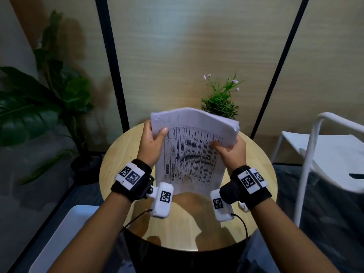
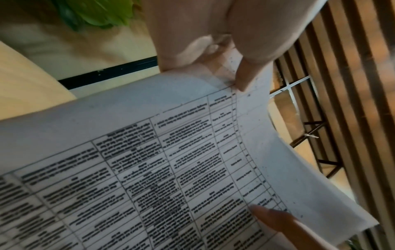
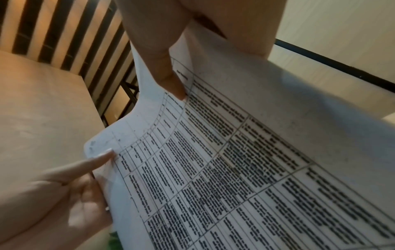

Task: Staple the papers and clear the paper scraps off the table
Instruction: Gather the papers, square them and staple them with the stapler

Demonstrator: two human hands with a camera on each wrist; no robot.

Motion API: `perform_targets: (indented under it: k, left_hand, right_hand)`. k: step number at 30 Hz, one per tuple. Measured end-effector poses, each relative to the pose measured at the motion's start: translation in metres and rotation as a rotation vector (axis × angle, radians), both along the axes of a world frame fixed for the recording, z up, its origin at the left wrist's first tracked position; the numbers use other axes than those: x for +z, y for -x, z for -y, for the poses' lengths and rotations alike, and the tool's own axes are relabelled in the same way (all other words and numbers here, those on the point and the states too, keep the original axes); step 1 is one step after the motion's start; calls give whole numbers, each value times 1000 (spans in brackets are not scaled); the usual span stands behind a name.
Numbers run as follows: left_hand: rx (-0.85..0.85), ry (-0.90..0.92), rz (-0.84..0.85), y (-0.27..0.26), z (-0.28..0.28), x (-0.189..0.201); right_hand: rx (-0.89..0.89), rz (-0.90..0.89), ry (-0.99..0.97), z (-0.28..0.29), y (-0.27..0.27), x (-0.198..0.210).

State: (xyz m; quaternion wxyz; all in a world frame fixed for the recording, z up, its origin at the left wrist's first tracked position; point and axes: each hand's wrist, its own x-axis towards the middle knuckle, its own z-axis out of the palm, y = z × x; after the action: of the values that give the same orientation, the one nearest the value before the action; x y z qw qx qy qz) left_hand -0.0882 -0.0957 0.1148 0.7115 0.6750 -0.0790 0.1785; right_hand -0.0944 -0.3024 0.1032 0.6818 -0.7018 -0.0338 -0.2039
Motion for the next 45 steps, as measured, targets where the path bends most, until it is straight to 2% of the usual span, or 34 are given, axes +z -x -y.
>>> perform_targets:
  k: [3,7,12,16,22,26,30,33,39,43,45]
  left_hand:
    - [4,9,-60,-2,-1,-11]
    - [15,41,-61,-13,-3,-1]
    - [56,61,-16,-31,-8,15]
    - [53,100,-15,-39,-6,14]
    - [50,132,3,-51,-2,12]
    - [70,124,23,-57,-4,8]
    - [83,129,30,-61,-7,5]
    - [67,157,29,-60,-9,6]
    - [14,187,34,-57,-10,9]
    - [18,206,36,-53,-9,10]
    - [13,224,32,-49,-9,10]
  right_hand:
    - [3,-68,45,-1,0,-17]
    - [61,-147,19,5,-7,-22]
    - [244,-255,210,26,-26,-16]
    - [295,-441,480,58,-68,-25]
    - [-35,-671,1115,93,-138,-74]
    - [-83,-750,1311,107,-167,-107]
    - [-33,-797,1353,122,-189,-144]
    - [4,-869,1247,129,-201,-161]
    - [0,-886,1211,140,-210,-178]
    - [-53,-907,1102,132,-207,-164]
    - [-82,-882,1024,124,-196,-144]
